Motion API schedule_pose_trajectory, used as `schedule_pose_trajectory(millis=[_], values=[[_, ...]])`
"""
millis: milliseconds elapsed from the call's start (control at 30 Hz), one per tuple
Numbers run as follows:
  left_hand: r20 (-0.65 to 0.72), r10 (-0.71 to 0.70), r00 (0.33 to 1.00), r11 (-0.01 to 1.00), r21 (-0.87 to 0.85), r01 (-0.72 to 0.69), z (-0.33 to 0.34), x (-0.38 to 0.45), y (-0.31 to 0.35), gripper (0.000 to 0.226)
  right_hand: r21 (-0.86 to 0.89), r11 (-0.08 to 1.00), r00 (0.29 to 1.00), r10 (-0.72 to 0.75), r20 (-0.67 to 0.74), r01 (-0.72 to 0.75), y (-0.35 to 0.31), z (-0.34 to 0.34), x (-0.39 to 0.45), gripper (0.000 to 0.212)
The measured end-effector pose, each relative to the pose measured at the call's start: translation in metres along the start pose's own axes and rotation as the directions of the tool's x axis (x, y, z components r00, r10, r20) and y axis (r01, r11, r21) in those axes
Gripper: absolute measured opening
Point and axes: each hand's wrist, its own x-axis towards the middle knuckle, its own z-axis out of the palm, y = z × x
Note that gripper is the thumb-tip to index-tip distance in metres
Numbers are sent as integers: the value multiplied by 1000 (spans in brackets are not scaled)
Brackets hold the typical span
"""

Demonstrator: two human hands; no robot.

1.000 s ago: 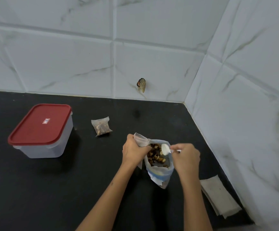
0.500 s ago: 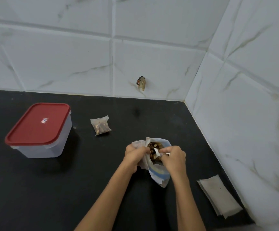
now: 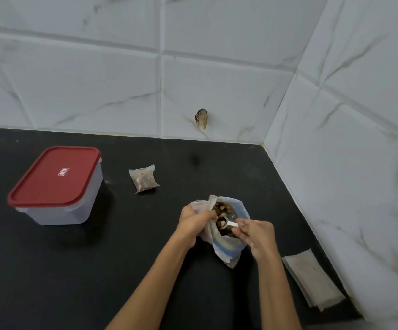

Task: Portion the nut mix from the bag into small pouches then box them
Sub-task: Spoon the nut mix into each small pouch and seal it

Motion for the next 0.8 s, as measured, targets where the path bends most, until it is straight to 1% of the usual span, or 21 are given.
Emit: schedule_pose_trajectory(millis=[167,300,367,433,533,600,700,767,800], values=[[-10,13,1000,998,55,-13,-1,-3,3,34,199,978,998,48,40,-55,-2,-8,-4,16],[-32,56,998,988,145,-51,-1,-4,2,47,254,965,997,50,61,-64,-3,-8,-8,17],[-53,141,989,961,249,-123,-1,-6,3,48,291,955,997,49,57,-63,-3,-10,-11,16],[-79,267,961,899,380,-218,-1,-11,6,39,332,942,999,28,44,-41,-7,-12,-17,16],[-90,441,893,804,482,-349,1,-20,10,32,382,921,995,-92,28,74,-23,-15,-36,17],[-80,494,866,769,504,-393,3,-26,15,32,359,917,980,-196,19,176,-36,-13,-53,18],[-56,533,844,745,503,-437,6,-31,20,34,230,909,932,-362,25,347,-47,-4,-76,19],[-50,540,840,751,481,-453,7,-32,23,34,77,876,877,-480,42,476,-47,1,-86,20],[-51,539,841,757,468,-457,7,-33,24,34,-41,840,841,-539,53,541,-44,4,-89,20]])
